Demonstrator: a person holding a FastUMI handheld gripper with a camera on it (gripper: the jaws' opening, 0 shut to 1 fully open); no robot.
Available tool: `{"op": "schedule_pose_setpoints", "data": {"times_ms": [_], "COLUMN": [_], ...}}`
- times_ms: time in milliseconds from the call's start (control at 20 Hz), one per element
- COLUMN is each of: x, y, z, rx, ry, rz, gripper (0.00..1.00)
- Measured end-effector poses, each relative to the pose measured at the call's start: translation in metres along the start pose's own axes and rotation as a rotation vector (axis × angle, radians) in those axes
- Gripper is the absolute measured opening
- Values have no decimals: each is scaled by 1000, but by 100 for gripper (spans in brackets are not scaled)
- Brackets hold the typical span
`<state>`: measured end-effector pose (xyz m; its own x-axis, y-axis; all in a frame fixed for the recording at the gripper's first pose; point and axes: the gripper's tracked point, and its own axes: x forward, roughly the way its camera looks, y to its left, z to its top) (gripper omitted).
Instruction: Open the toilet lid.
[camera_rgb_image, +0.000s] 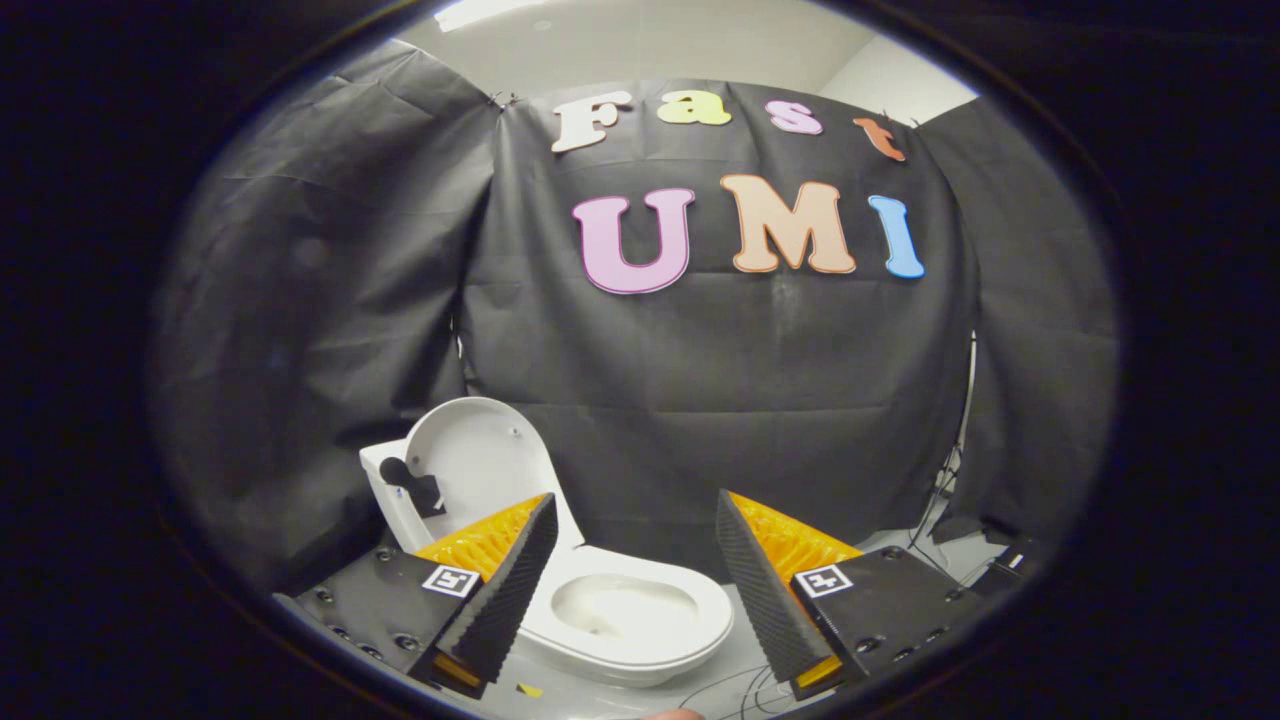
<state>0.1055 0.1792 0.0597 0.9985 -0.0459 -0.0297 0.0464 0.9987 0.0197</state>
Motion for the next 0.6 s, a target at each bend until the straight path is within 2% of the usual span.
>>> {"op": "schedule_pose_setpoints", "data": {"times_ms": [600], "x": [1], "y": [-10], "z": [-15], "rx": [38], "ry": [10], "rz": [-5], "gripper": [99]}}
